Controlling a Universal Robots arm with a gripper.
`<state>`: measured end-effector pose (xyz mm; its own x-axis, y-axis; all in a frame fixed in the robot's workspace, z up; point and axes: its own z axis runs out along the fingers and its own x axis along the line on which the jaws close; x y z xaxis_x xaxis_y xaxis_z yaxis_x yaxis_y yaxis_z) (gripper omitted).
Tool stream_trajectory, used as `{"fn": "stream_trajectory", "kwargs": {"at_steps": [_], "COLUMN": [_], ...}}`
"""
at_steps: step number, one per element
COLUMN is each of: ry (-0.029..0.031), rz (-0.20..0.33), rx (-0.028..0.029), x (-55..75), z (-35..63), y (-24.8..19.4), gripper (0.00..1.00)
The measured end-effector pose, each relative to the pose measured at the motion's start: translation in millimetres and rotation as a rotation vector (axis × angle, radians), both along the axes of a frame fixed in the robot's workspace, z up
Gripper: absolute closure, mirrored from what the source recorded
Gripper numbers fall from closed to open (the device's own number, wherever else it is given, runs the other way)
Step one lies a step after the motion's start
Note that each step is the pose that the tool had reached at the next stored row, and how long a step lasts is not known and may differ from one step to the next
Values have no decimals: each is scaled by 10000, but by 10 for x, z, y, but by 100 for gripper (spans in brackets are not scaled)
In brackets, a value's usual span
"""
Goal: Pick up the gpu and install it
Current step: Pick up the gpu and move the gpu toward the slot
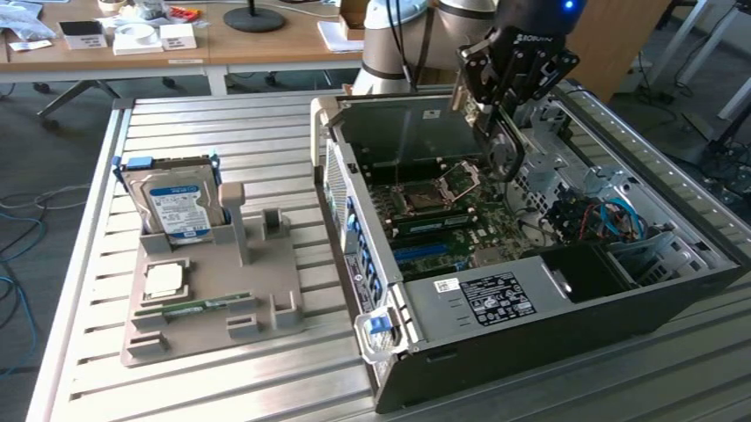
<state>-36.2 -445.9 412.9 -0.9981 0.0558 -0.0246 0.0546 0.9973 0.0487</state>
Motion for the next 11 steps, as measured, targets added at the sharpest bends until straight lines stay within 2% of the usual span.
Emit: {"fn": "stream_trajectory", "kwargs": {"at_steps": [11], "ry": [0], "rz": [1], "rx": [-1], "x": [22], "z": [-1], "y": [6], "gripper": [73]}}
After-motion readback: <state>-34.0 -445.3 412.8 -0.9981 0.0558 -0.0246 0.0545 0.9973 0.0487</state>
